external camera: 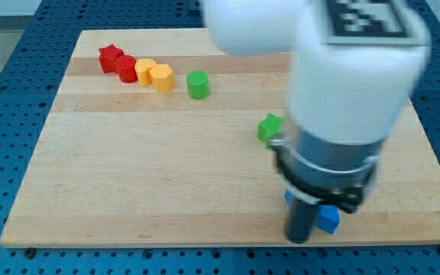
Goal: Slide the blue blocks towards the bottom right
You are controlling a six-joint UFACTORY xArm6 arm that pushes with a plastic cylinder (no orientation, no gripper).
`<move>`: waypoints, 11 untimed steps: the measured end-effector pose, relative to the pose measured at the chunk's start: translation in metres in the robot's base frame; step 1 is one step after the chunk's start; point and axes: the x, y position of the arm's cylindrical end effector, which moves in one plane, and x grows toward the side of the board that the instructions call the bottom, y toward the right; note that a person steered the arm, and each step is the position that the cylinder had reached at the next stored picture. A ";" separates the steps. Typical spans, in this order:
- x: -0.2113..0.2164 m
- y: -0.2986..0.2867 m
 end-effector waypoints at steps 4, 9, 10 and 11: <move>0.002 0.052; -0.045 -0.024; -0.044 0.034; -0.044 0.053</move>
